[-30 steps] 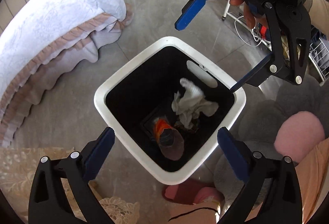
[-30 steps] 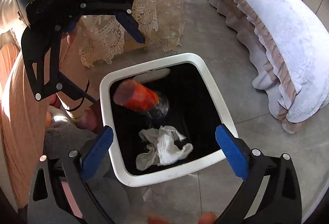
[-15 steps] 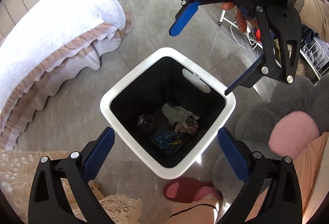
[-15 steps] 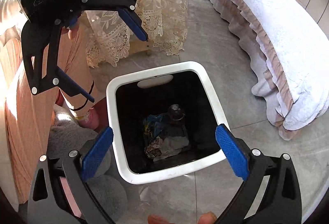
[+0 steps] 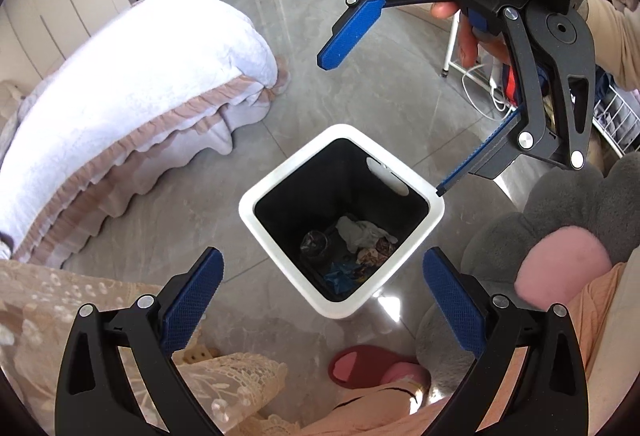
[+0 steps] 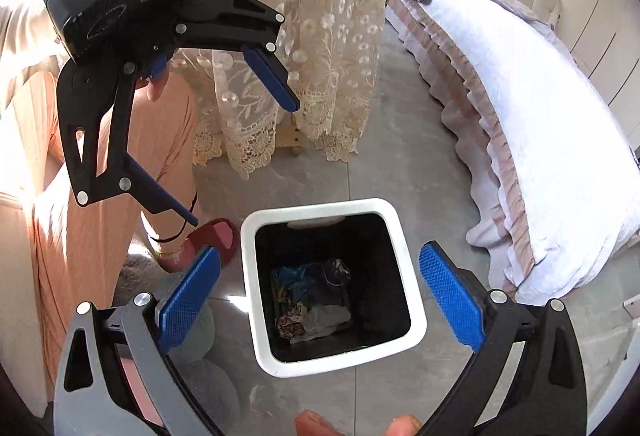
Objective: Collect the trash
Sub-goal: 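Move both tools back over the table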
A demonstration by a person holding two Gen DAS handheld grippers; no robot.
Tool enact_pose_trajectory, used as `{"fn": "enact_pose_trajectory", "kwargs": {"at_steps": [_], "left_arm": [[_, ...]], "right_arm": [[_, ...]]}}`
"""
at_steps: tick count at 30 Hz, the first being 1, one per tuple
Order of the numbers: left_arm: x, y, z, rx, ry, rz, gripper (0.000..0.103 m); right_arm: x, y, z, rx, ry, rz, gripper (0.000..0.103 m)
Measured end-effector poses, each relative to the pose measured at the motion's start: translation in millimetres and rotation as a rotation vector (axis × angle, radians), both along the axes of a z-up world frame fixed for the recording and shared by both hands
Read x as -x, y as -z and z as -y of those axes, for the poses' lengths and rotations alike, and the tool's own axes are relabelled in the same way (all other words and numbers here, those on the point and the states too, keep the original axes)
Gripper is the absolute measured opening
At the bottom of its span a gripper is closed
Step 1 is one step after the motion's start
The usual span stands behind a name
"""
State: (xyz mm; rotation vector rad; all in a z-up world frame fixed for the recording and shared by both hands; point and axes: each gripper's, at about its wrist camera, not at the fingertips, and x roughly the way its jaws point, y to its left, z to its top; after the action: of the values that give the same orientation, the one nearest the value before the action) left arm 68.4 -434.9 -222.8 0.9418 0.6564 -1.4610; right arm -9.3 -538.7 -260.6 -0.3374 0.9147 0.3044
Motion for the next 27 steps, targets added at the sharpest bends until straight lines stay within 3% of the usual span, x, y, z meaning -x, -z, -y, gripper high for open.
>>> {"fn": "enact_pose_trajectory", "kwargs": {"at_steps": [11, 18, 27], "left_arm": [[0.6, -44.1, -57.6, 0.117, -0.164, 0.019, 0.098], [-3.8, -73.2, -96.8, 0.192, -0.304, 0.087, 0.098], [-33.6, -110.4, -162.8, 0.273, -0.666, 0.204, 0.098]], "right_arm": [[-5.0, -48.4, -41.0, 0.009, -0.075, 0.101, 0.1], [-17.4, -76.2, -62.5, -0.049, -0.063, 0.193, 0.1], [-55.5, -109.4, -106.4, -0.166, -0.068, 0.276, 0.1]]}}
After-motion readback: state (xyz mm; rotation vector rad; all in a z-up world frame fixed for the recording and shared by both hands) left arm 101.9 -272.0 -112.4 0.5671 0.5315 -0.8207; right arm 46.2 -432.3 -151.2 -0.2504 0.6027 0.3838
